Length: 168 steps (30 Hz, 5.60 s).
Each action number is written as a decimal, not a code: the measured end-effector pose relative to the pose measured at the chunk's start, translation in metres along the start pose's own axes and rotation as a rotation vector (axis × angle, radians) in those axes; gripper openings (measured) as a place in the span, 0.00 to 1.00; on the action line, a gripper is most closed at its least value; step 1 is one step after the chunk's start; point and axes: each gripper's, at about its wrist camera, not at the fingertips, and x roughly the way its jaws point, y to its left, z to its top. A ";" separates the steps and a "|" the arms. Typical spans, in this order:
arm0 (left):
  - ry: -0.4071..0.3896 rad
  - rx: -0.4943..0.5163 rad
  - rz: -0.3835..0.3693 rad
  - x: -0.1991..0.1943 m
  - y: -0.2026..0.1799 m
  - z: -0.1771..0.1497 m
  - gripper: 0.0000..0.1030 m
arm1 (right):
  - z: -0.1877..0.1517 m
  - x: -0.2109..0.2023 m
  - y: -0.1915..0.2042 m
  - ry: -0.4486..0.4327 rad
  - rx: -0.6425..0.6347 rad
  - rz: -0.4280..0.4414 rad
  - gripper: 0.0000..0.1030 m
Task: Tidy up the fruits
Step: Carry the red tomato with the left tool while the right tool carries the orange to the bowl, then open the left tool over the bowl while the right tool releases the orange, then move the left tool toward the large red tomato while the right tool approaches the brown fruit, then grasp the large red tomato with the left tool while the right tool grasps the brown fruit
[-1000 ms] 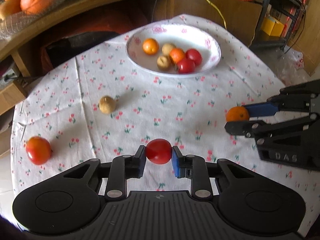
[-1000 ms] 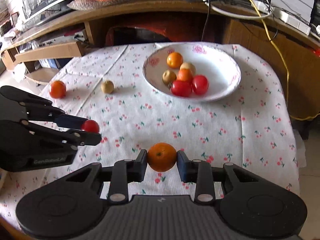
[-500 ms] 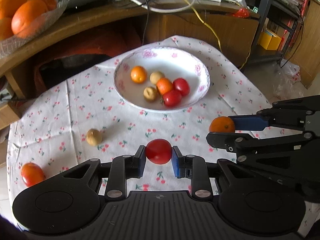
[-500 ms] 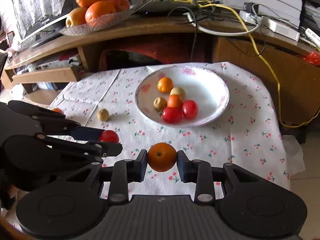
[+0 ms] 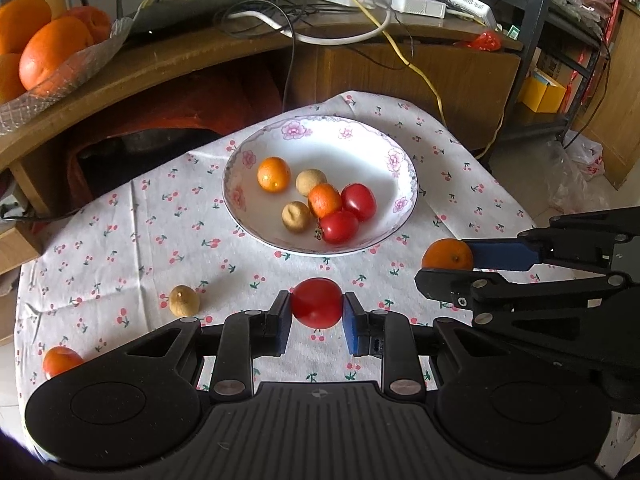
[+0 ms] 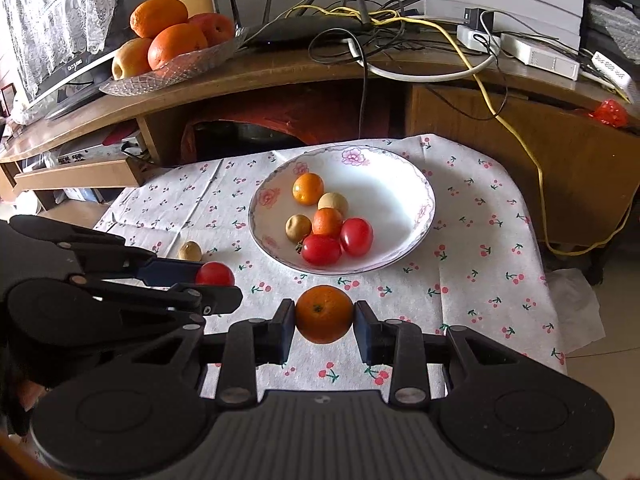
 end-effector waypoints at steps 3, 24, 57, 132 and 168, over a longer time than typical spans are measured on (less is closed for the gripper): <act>-0.003 0.000 0.003 0.001 0.000 0.001 0.32 | 0.001 0.001 -0.001 -0.004 0.003 -0.003 0.33; -0.041 0.000 0.040 0.001 -0.002 0.019 0.32 | 0.018 0.003 -0.007 -0.039 0.043 -0.028 0.33; -0.045 -0.038 0.063 0.040 0.015 0.049 0.32 | 0.050 0.051 -0.027 -0.031 0.058 -0.031 0.33; -0.048 -0.316 0.228 -0.021 0.123 -0.010 0.53 | 0.061 0.097 0.079 -0.008 -0.114 0.220 0.38; 0.015 -0.443 0.245 -0.016 0.172 -0.038 0.59 | 0.038 0.148 0.119 0.080 -0.203 0.210 0.38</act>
